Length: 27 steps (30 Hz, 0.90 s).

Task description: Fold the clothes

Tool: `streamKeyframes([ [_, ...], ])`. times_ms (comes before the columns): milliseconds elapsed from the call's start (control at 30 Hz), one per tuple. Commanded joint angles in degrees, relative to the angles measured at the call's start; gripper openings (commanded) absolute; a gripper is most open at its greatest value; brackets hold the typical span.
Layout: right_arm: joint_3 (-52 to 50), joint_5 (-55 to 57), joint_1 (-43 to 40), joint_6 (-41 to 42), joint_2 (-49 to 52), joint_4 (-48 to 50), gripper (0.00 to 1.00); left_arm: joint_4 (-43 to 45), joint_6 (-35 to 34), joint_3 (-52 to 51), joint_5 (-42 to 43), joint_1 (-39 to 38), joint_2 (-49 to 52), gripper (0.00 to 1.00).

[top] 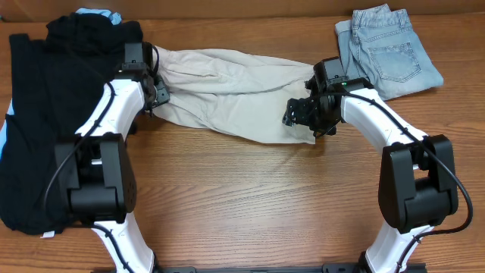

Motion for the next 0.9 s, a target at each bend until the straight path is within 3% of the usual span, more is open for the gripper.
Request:
streamKeyframes([
  [0, 0.5, -0.7, 0.0, -0.4, -0.9, 0.2, 0.91, 0.4, 0.6, 0.7, 0.0, -1.1, 3.7, 0.11],
  [300, 0.5, -0.7, 0.0, -0.4, -0.9, -0.3, 0.91, -3.5, -2.6, 0.7, 0.2, -1.2, 9.9, 0.04],
  [667, 0.5, -0.7, 0.0, -0.7, -0.9, -3.5, 0.9, -25.7, -3.6, 0.7, 6.1, -1.2, 9.9, 0.04],
  [867, 0.5, -0.7, 0.0, -0.9, -0.9, -9.2, 0.86, -36.2, -0.2, 0.7, 6.1, -1.2, 9.8, 0.04],
])
